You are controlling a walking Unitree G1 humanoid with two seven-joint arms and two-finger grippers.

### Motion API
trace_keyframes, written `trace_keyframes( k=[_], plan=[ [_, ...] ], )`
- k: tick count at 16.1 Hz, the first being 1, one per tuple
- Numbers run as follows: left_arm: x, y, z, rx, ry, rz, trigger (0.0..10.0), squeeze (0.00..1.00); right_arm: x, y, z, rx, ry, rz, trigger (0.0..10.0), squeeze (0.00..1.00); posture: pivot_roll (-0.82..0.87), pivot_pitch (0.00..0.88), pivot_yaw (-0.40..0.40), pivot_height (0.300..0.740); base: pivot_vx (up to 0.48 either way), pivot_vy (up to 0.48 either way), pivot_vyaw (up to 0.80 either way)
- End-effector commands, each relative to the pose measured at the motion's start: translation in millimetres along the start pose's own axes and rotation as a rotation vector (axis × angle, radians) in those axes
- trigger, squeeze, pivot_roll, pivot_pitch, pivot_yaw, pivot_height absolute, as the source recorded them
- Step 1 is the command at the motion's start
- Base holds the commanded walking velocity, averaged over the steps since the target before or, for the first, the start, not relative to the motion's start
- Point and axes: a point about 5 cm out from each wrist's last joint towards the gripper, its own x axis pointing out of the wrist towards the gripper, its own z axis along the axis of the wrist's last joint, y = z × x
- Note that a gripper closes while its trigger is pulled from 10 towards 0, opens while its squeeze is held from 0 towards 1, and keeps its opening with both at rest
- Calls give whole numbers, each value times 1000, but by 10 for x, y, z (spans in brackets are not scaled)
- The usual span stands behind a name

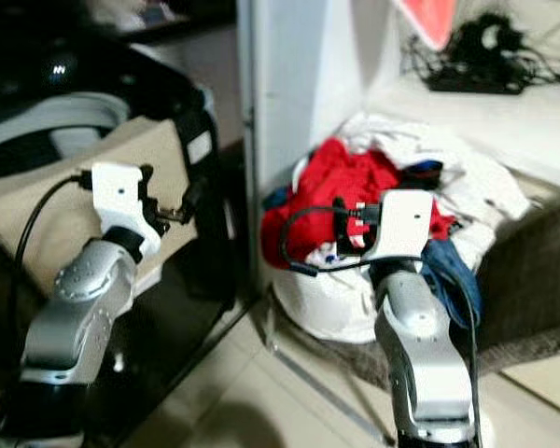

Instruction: Clothes washing

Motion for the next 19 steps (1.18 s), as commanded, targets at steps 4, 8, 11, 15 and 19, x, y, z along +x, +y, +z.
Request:
trace_keyframes(
  k=[4, 8, 11, 15, 19],
  plan=[
    [-21, 81, 28, 10, 1, 26, 10000, 0, 30, 29, -2, 20, 10, 21, 10000, 0, -104, 0, 9, 740, 349, 0, 0],
    [-9, 92, 38, 15, 0, 28, 10000, 0, 34, 27, 1, 11, 4, 24, 10000, 0, -105, 0, 14, 740, 349, 0, 0],
    [-5, 94, 37, 14, 2, 26, 10000, 0, 35, 20, 2, 12, 0, 23, 10000, 0, -105, 0, 18, 740, 349, 0, 0],
    [-2, 100, 44, 15, 1, 25, 10000, 0, 40, 22, 1, 14, -3, 24, 10000, 0, -99, 0, 18, 740, 349, 0, 0],
    [5, 94, 41, 13, 3, 17, 10000, 0, 35, 31, 2, 27, -3, 19, 10000, 0, -108, 0, 27, 740, 347, 0, 0]
  ],
)
